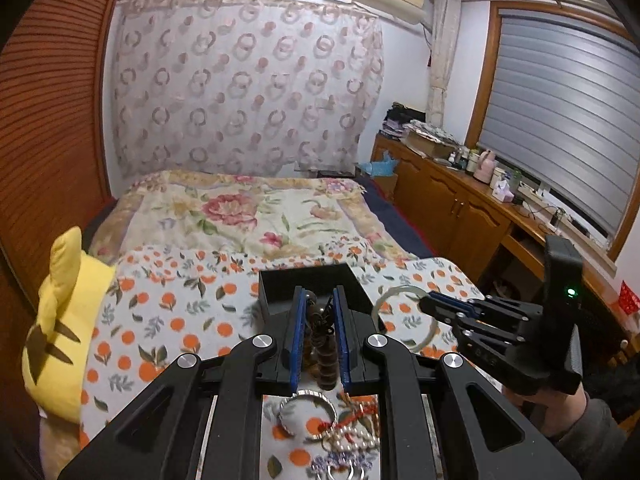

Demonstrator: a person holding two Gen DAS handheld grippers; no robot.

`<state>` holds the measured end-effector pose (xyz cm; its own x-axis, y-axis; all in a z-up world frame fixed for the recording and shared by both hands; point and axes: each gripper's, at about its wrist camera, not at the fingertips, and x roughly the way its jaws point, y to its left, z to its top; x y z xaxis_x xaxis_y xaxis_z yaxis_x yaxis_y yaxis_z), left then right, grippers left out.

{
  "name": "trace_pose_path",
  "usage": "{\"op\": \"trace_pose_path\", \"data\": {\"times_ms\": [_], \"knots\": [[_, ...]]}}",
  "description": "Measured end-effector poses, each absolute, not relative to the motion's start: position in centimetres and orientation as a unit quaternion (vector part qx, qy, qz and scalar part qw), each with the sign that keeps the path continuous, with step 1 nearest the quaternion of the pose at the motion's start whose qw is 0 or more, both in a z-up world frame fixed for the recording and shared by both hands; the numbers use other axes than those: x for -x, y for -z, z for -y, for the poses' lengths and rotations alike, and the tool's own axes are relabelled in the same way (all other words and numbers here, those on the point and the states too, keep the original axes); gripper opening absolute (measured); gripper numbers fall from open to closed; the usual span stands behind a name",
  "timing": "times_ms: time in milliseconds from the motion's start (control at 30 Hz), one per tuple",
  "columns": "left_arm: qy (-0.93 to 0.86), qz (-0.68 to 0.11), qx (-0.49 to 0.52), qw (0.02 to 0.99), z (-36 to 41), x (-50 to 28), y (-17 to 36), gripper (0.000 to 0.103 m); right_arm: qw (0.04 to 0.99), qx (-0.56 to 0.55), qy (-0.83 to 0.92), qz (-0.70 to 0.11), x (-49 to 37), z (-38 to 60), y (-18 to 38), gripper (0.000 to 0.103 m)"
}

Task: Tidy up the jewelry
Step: 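Carry the bead bracelet and jade bangle into the black box and release both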

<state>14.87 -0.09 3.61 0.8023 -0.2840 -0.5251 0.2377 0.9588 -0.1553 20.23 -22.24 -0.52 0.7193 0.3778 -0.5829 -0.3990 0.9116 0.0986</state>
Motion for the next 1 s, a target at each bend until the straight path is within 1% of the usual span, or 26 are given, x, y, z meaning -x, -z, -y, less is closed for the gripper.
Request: {"op": "trace_pose_path", "data": {"times_ms": [167,433,533,567,1000], "knots": [[0.134,-0.281,0.037,0.95,0.5,-16.7,-4.2,0.013,0.923,0.005,-0.209,-0.324,-23.6,21.2,1.2,0.01],[0.125,-0.296,0.026,0.947,1.4,-19.7,-3.3,0.013,0.905,0.009,-0.224,-0.362,-26.6,18.7,4.2,0.011],[0.125,-0.305,0.026,0.944,1.6,-20.5,-2.4,0.013,0.9,0.01,-0.226,-0.371,-26.8,18.4,5.0,0.013],[0.124,-0.309,0.025,0.943,1.8,-20.9,-2.0,0.013,0.902,0.011,-0.223,-0.371,-26.8,18.6,5.1,0.02],[0.125,-0.331,0.008,0.935,4.1,-23.2,0.2,0.013,0.909,0.005,-0.239,-0.342,-23.3,22.3,3.3,0.02]]}}
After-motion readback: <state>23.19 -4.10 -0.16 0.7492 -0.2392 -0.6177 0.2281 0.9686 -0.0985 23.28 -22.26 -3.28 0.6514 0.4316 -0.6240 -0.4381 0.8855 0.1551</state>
